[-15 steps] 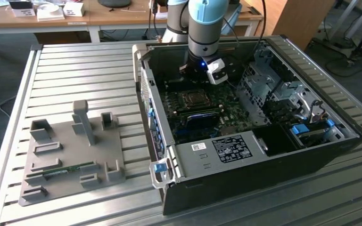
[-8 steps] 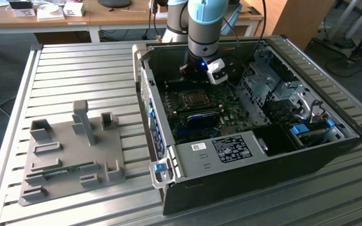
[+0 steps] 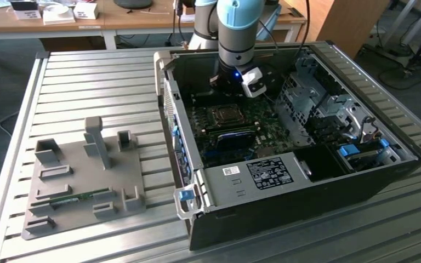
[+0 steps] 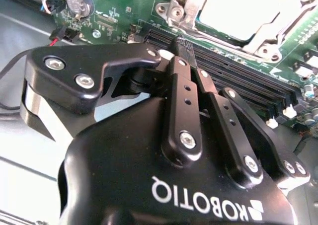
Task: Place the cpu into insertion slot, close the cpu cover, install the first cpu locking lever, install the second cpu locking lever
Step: 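Install the first cpu locking lever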
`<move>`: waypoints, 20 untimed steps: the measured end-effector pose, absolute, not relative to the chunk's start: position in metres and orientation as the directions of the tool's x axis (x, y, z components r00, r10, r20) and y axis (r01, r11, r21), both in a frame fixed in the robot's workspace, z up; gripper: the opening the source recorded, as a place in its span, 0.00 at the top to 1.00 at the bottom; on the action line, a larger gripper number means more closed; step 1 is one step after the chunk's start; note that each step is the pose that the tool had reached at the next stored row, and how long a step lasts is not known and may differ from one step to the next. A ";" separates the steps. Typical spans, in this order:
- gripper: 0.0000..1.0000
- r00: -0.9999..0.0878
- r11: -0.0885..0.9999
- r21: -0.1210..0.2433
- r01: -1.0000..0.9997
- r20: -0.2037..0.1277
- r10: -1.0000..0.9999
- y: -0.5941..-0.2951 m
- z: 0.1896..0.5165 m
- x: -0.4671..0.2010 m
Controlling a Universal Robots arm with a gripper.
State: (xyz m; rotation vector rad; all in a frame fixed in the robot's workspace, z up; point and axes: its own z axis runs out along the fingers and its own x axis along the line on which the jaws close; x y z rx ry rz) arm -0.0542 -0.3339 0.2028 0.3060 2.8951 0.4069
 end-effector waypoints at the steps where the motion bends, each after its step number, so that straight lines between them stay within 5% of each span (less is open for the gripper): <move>1: 0.89 -0.959 0.942 0.291 0.169 -0.172 0.225 -0.334 0.203 -0.054; 20: 0.89 -0.957 0.944 0.301 0.137 -0.208 0.205 -0.340 0.202 -0.057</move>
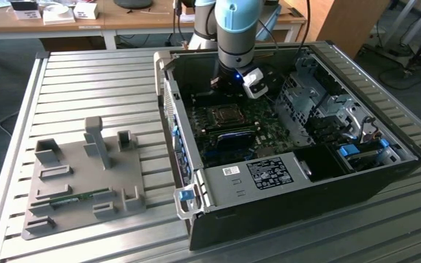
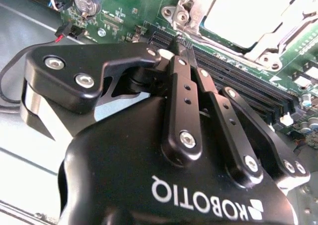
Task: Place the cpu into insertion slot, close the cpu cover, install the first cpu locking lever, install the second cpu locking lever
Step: 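Install the first cpu locking lever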
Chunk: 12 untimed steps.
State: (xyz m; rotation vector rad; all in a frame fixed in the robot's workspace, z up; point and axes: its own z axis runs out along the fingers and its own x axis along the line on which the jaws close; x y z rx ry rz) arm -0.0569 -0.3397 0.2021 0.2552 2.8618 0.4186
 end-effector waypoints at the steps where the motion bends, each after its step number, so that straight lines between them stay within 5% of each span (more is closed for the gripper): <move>1: 0.89 -0.955 0.943 0.303 0.135 -0.212 0.205 -0.340 0.202 -0.058; 12: 0.89 -0.946 0.942 0.313 0.122 -0.250 0.206 -0.342 0.197 -0.064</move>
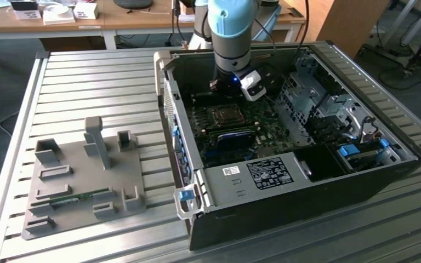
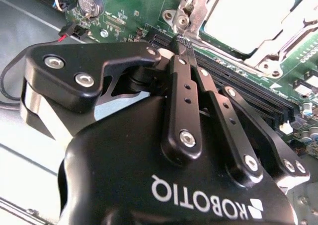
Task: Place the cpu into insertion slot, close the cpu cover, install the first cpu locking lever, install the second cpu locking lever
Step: 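Install the first cpu locking lever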
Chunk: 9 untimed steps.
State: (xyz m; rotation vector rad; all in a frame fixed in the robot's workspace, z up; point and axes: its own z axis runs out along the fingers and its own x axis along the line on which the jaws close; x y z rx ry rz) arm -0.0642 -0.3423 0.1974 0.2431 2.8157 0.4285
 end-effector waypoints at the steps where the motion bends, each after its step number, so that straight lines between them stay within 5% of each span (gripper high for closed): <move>1: 0.89 -0.946 0.942 0.313 0.122 -0.251 0.206 -0.342 0.197 -0.065; 9: 0.89 -0.944 0.942 0.314 0.120 -0.258 0.206 -0.342 0.193 -0.069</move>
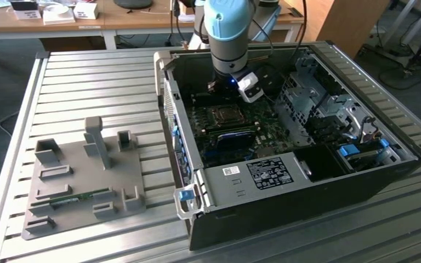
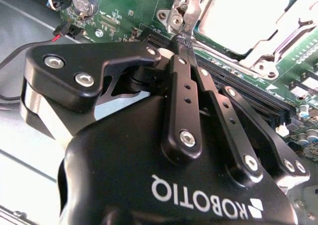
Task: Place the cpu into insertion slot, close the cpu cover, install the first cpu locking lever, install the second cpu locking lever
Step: 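Install the first cpu locking lever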
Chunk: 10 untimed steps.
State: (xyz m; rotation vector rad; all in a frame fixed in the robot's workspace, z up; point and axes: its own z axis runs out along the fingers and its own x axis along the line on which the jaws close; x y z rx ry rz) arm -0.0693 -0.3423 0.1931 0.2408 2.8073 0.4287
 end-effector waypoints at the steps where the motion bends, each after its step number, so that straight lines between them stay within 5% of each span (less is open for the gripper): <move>1: 0.89 -0.944 0.942 0.314 0.120 -0.258 0.206 -0.342 0.193 -0.069; 10: 0.89 -0.941 0.939 0.323 0.116 -0.268 0.208 -0.342 0.192 -0.071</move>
